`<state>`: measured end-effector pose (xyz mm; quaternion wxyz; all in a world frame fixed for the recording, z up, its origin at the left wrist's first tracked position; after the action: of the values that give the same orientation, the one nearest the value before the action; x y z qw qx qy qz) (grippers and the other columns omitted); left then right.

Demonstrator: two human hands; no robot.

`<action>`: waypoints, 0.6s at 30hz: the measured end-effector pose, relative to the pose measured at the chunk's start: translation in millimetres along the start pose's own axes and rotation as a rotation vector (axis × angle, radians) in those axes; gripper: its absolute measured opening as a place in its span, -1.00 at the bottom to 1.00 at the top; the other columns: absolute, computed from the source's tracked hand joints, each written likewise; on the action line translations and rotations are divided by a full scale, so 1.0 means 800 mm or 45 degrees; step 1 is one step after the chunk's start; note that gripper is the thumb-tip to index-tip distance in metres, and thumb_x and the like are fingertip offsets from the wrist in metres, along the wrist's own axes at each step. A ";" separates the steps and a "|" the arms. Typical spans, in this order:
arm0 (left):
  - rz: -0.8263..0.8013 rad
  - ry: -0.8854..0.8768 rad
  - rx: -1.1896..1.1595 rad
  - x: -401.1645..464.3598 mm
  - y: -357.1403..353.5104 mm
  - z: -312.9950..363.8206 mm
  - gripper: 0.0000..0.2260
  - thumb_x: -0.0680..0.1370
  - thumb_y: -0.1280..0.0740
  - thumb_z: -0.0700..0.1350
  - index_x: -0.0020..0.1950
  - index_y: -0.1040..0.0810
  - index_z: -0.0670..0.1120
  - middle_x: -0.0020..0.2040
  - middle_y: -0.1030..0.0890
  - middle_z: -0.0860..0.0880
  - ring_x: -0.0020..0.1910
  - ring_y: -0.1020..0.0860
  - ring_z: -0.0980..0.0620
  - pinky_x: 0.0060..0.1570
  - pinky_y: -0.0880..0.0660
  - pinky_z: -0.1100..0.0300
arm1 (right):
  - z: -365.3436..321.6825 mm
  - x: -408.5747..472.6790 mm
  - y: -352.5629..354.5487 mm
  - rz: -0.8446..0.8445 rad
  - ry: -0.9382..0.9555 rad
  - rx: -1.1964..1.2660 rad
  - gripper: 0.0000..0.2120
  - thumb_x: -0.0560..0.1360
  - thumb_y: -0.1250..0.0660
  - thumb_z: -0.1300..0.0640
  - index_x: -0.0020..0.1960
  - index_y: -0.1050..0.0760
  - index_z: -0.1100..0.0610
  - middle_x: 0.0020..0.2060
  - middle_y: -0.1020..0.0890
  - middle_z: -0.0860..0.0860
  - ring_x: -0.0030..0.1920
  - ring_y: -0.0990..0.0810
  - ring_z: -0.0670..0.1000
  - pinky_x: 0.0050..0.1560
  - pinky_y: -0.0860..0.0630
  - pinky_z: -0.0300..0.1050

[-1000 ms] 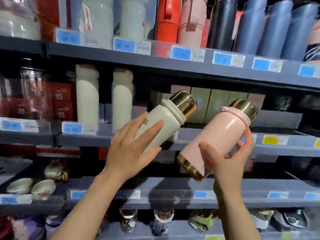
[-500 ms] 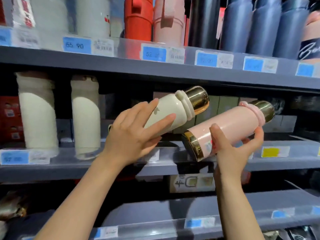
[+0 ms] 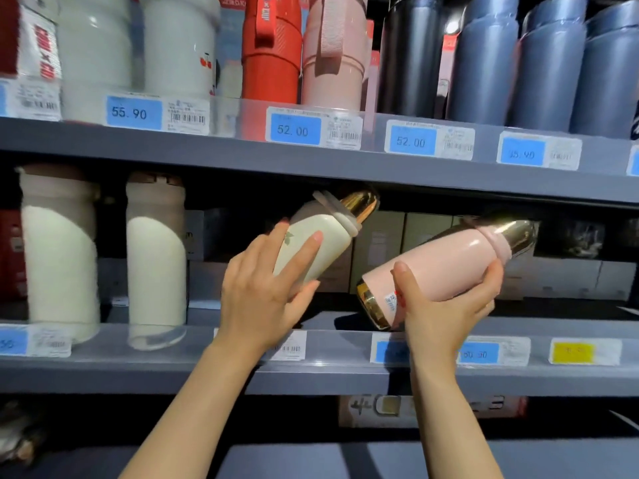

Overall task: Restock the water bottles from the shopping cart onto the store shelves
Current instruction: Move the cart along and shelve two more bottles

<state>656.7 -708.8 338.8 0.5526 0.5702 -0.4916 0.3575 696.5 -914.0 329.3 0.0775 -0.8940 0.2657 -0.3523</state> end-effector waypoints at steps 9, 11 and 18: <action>-0.078 0.146 0.040 -0.001 -0.002 -0.001 -0.44 0.47 -0.25 0.16 0.44 -0.27 0.06 0.27 -0.47 -0.15 0.12 -0.46 -0.17 -0.13 -0.45 0.01 | 0.006 -0.014 -0.017 -0.183 0.283 -0.436 0.06 0.21 -0.59 0.02 0.48 0.04 -0.12 0.41 -0.09 0.00 0.22 -0.32 0.00 0.09 -0.45 0.02; -0.113 0.140 0.054 -0.001 -0.003 -0.002 -0.43 0.46 -0.25 0.17 0.45 -0.28 0.07 0.27 -0.49 -0.14 0.10 -0.45 -0.17 -0.14 -0.45 0.01 | 0.009 -0.016 -0.018 -0.206 0.346 -0.504 0.05 0.22 -0.59 0.01 0.47 0.04 -0.14 0.41 -0.10 0.05 0.27 -0.34 0.11 0.13 -0.47 0.09; -0.173 0.155 0.051 -0.002 -0.001 -0.003 -0.41 0.46 -0.23 0.20 0.46 -0.25 0.09 0.23 -0.51 -0.11 0.07 -0.48 -0.15 -0.17 -0.38 0.04 | 0.014 -0.015 -0.025 -0.309 0.485 -0.651 0.05 0.22 -0.59 0.01 0.47 0.03 -0.12 0.42 -0.12 0.12 0.31 -0.30 0.26 0.03 -0.47 0.12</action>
<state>657.1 -705.9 337.4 0.5929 0.5905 -0.4099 0.3630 704.9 -891.4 320.7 -0.2428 -0.8277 0.2467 -0.4417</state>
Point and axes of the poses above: each hand's wrist, its own x-axis towards the middle knuckle, its own y-axis out of the back of the hand, z = x × y, the point moved 1 cm from there along x, towards the middle knuckle
